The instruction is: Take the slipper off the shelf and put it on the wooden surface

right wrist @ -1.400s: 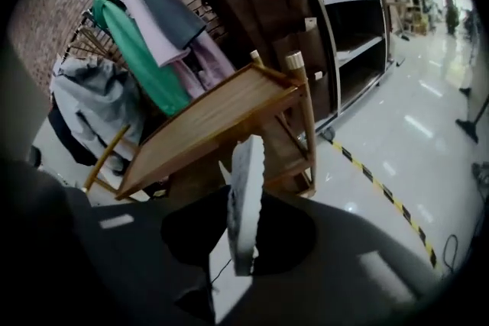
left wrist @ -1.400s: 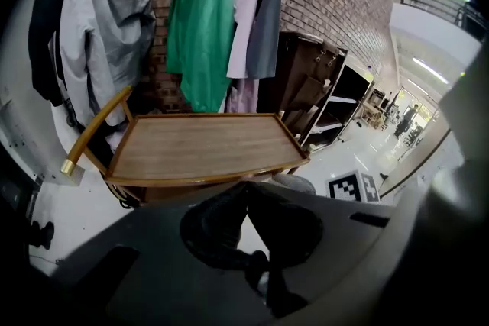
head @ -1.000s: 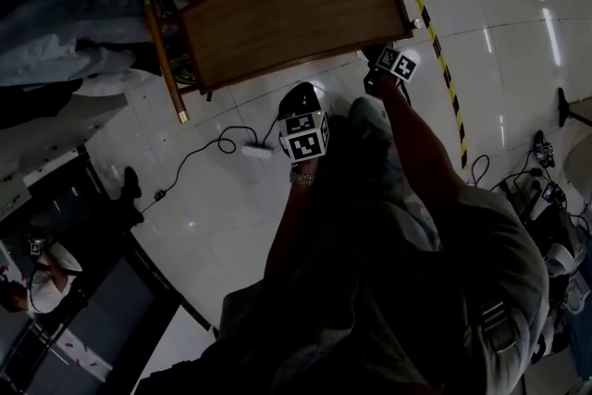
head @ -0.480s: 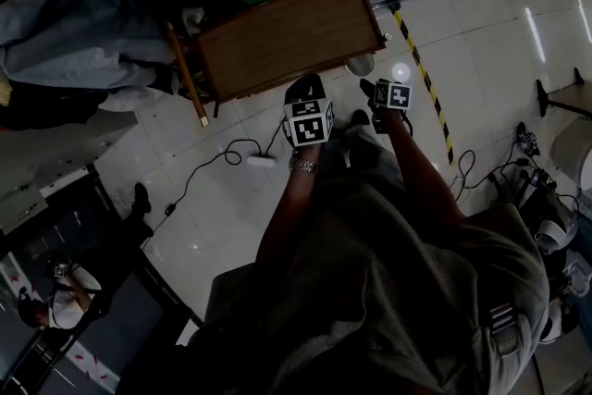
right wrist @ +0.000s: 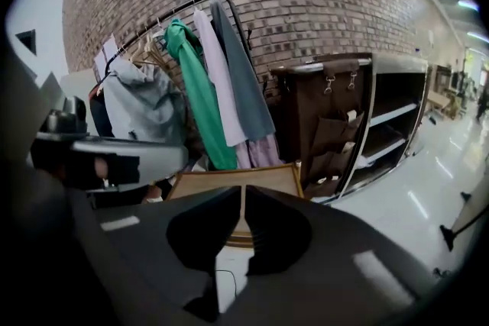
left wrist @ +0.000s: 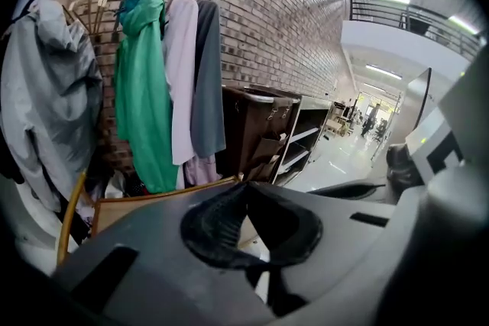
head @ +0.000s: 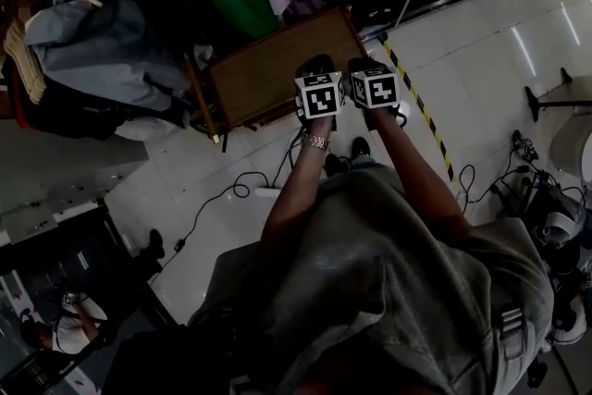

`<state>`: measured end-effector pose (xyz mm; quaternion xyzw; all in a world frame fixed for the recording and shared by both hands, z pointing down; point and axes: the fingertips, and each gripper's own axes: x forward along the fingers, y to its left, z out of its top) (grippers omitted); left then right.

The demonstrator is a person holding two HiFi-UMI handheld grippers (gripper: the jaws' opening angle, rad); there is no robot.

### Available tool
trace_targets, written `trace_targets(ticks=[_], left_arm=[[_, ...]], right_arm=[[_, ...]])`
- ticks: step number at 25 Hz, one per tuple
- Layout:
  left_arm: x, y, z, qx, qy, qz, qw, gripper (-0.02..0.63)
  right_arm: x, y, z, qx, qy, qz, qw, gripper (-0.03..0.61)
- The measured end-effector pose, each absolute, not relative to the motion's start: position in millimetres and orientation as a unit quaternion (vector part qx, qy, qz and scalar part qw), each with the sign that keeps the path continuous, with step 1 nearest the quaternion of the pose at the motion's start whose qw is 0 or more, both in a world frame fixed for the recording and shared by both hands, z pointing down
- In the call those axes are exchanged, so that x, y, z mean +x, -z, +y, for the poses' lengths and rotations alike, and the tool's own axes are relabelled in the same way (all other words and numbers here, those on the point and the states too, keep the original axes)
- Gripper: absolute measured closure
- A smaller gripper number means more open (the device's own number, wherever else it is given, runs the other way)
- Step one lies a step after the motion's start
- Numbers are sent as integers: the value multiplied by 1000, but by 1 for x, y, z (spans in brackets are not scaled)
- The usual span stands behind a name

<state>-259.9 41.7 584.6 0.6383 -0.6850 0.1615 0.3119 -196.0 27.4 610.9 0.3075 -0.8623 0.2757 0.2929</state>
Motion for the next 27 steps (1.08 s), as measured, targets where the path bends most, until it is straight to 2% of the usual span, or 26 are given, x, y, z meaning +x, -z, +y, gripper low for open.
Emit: trace_targets(ticks=[17, 27], left_arm=[[-198, -557, 43, 667, -171, -660, 299, 611], [-212, -553, 43, 657, -167, -674, 295, 612]], right_arm=[[-152, -556, 35, 325, -244, -874, 267, 577], [-165, -555, 31, 309, -246, -880, 264, 577]])
